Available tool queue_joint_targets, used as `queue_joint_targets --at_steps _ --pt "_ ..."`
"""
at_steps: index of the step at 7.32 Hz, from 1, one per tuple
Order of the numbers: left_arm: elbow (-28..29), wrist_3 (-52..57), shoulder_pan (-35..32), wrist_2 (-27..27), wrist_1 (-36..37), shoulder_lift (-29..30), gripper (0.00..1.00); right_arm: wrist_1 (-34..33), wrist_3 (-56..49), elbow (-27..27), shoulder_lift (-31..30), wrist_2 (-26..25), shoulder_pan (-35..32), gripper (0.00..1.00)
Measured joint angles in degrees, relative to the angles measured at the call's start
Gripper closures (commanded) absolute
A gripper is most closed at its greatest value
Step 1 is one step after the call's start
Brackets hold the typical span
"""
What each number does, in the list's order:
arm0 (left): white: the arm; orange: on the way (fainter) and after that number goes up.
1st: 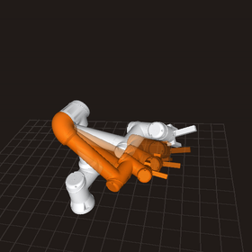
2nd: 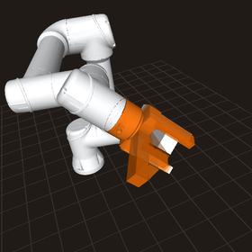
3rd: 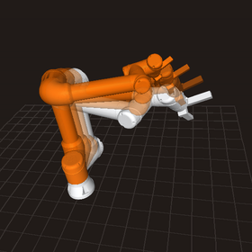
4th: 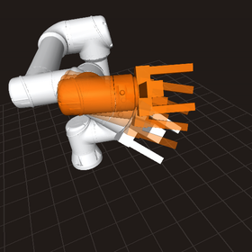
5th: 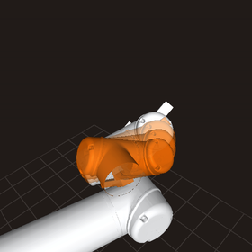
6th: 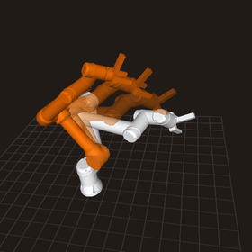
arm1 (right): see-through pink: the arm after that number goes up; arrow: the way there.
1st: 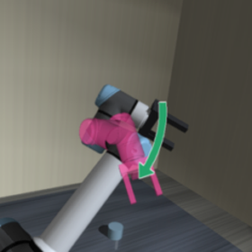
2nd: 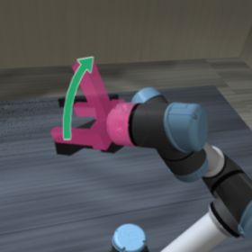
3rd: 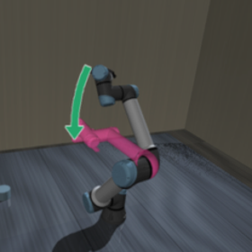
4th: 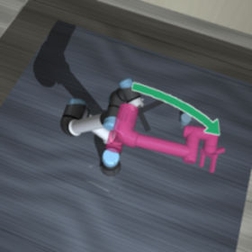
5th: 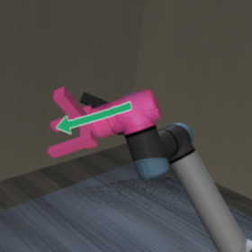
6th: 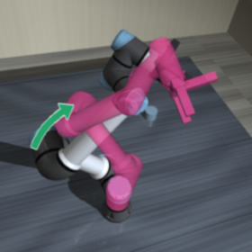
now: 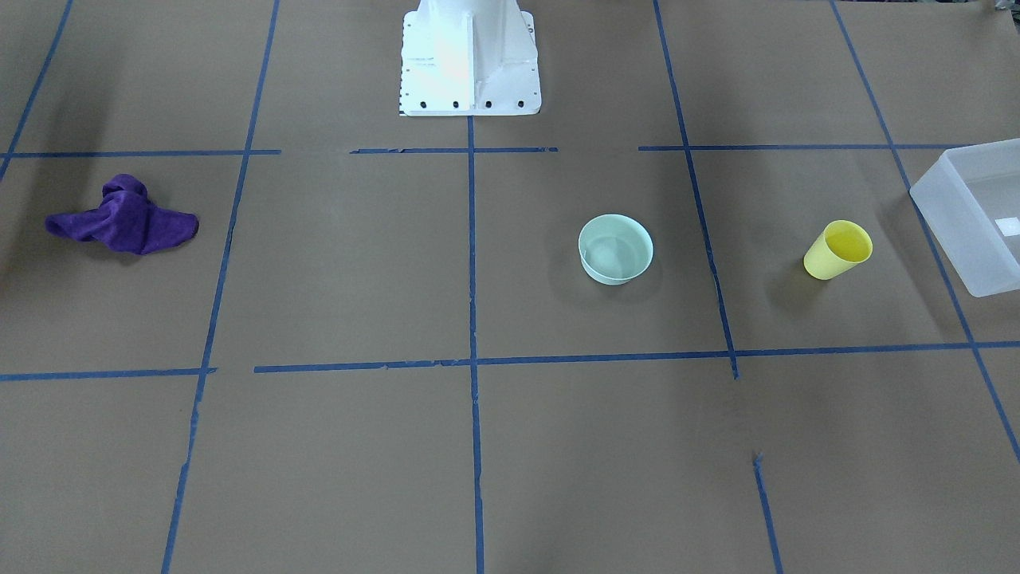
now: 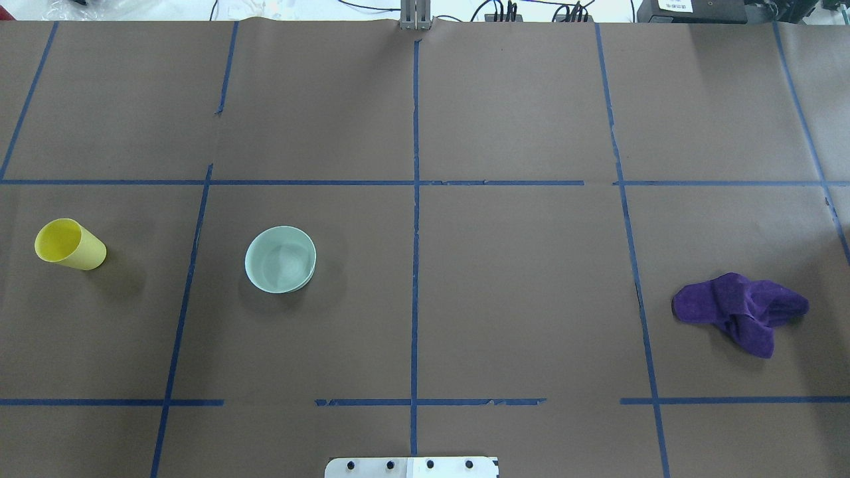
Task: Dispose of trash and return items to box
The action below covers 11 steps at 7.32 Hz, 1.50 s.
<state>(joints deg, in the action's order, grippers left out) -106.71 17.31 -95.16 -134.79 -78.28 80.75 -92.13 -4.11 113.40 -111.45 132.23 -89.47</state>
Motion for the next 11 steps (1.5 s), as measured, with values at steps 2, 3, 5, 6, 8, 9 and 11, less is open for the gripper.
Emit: queue_joint_targets --at_steps 2,3,5,6,8,9,11 --pt "0.29 -0.05 0.08 0.07 -3.40 0.26 0.00 -0.06 0.25 -0.65 0.30 0.11 0.00 0.00" --pt "0.38 -0.09 0.36 0.18 -5.42 1.16 0.00 0.01 0.46 -0.66 0.68 0.12 0.00 0.00" --pt "0.71 -0.39 1.06 0.32 -6.87 5.25 0.00 0.87 0.77 -0.03 3.89 -0.08 0.00 0.00" --pt "0.87 -0.57 1.15 0.20 -8.77 7.00 0.00 2.81 0.90 0.49 5.74 -0.07 0.00 0.00" --pt "2.94 -4.43 1.16 0.04 -22.34 8.28 0.00 6.01 1.34 0.39 7.81 1.24 0.00 0.00" --pt "5.16 -9.43 1.28 0.02 -33.93 7.18 0.00 6.72 1.50 0.23 7.96 1.99 0.00 0.00" --pt "9.62 -15.97 2.98 0.02 -56.39 2.80 0.00 8.75 1.49 0.06 7.41 2.66 0.00 0.00"
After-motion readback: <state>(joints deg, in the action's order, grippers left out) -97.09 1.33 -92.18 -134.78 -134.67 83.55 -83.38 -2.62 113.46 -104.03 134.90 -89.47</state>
